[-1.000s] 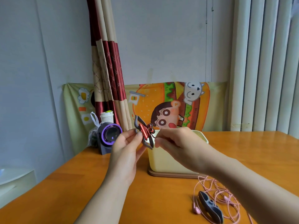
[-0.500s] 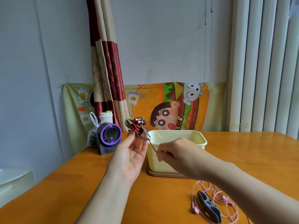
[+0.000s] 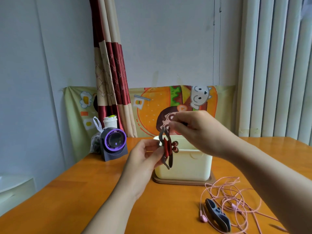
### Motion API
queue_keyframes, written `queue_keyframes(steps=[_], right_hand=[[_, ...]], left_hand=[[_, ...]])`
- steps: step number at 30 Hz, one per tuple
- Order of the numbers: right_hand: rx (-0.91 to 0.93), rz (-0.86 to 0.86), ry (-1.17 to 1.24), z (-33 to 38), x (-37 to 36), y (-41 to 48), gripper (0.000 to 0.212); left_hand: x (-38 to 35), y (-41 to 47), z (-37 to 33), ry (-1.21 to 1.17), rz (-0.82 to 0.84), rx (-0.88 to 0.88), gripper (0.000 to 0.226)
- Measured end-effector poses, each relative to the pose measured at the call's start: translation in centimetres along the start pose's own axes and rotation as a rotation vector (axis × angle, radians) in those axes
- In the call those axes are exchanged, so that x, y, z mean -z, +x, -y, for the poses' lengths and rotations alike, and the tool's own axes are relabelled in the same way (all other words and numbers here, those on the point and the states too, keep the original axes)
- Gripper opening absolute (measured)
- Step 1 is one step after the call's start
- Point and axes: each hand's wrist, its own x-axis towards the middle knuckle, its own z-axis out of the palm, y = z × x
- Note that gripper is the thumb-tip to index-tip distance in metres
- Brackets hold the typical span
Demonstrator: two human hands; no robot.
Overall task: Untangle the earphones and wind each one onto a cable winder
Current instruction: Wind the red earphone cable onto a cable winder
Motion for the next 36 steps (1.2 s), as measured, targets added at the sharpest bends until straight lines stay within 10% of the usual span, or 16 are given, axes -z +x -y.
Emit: queue_keyframes(steps=[11, 19, 27, 36], right_hand=[[-0.048, -0.078, 0.057, -2.0, -0.9, 0.0, 0.013], [-0.131, -0.071, 0.208, -2.8, -1.3, -0.4, 0.039], [-0.313, 0.347, 0.558, -3.2, -1.3, -0.6, 0.036], [-0.355, -0.100, 0.371, -1.9, -5.0, -1.2, 0.023]], left_hand=[[0.5, -0.6, -0.4, 0.039, 0.185, 0.032, 0.017], [1.0, -0.6, -0.8, 0.078, 0.248, -0.032, 0.034], [1.1, -0.5, -1.1, 0.295, 0.344, -0.174, 0.019], [0.6, -0.2, 0.3, 0.334, 0.049, -0.184, 0.021]])
